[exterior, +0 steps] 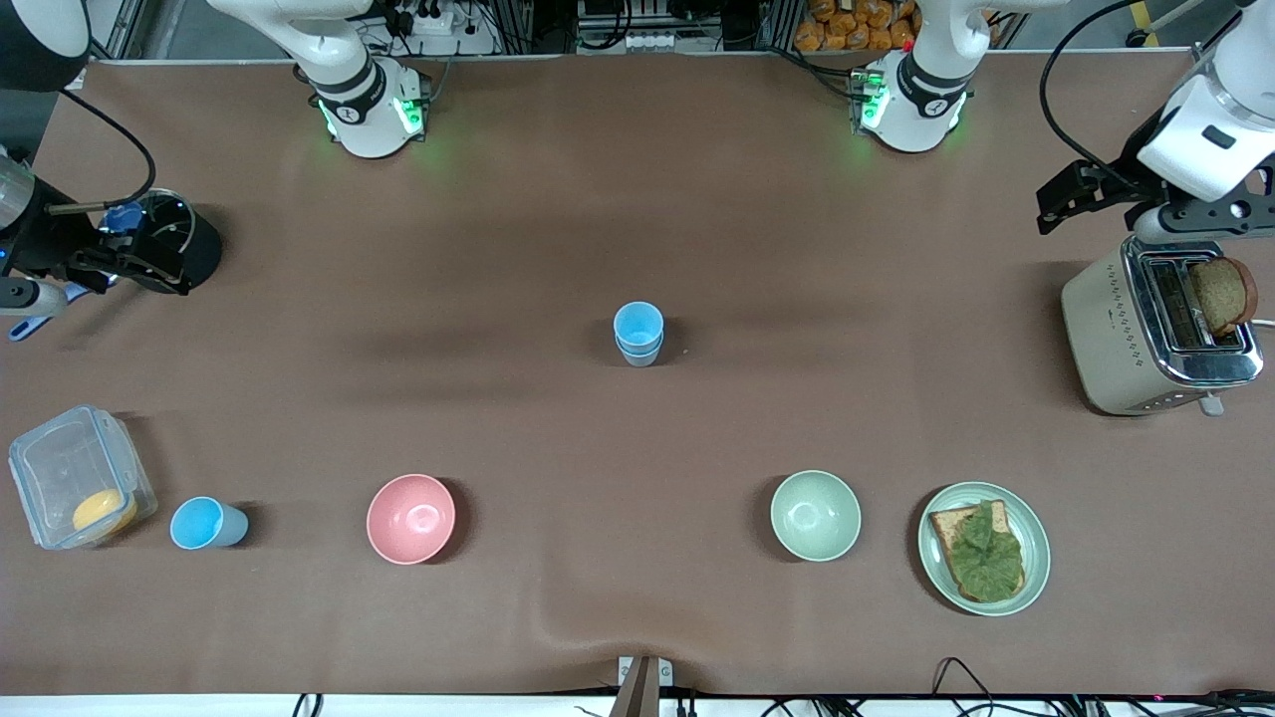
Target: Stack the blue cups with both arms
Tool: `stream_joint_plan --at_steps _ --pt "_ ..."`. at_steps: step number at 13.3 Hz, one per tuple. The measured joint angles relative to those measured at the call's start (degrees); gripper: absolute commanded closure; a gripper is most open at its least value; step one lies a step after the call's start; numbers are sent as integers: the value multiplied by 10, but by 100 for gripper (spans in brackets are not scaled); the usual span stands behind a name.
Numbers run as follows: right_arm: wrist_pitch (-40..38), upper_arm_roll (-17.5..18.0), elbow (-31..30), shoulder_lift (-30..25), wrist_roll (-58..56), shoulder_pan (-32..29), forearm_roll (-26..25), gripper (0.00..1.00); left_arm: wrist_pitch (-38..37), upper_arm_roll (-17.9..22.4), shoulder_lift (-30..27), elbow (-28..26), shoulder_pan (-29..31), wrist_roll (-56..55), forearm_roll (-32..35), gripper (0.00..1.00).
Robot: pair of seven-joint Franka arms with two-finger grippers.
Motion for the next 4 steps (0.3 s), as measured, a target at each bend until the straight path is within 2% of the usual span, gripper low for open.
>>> stream_joint_plan --at_steps 4 --pt "0 0 0 0 0 0 0 0 0 0 0 2 1 0 0 0"
